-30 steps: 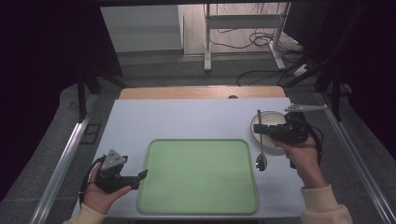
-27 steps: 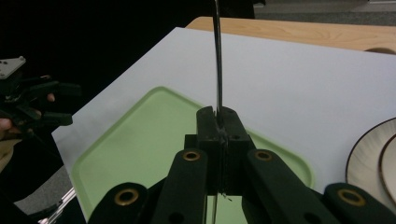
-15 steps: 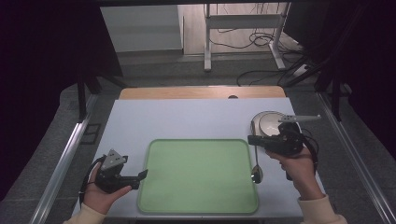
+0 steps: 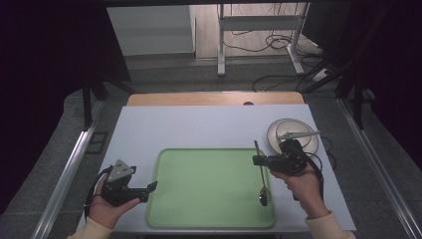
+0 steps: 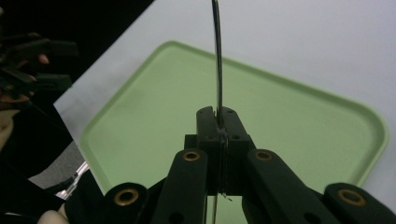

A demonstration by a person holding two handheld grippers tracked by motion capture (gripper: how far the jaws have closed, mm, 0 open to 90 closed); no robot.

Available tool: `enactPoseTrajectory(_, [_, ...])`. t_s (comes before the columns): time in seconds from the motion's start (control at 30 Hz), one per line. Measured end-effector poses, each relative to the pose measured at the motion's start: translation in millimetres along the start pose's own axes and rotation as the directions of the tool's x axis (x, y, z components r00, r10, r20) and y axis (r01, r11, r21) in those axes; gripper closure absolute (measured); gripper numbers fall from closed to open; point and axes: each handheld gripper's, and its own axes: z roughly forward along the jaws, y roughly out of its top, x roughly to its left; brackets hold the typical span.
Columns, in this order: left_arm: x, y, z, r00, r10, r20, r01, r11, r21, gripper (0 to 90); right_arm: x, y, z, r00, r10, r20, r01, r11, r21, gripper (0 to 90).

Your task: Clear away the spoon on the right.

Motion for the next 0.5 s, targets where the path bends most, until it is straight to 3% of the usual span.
enactPoseTrajectory(0.23, [-0.6, -0.3, -0.5, 1.0, 0.001, -0.001, -0.001, 1.0, -0.001, 12.0, -0.4, -7.3, 23.4, 0.9992, 0.024, 0.032, -0.026, 0.997, 0.07, 88.1])
enactPoseTrajectory(0.5, [-0.8, -0.1, 0.1, 1.0, -0.002, 0.0, 0.002, 1.0, -0.003, 12.0, -6.8, -13.8, 36.4, 0.9972, 0.055, 0.05, -0.061, 0.992, 0.112, 88.0])
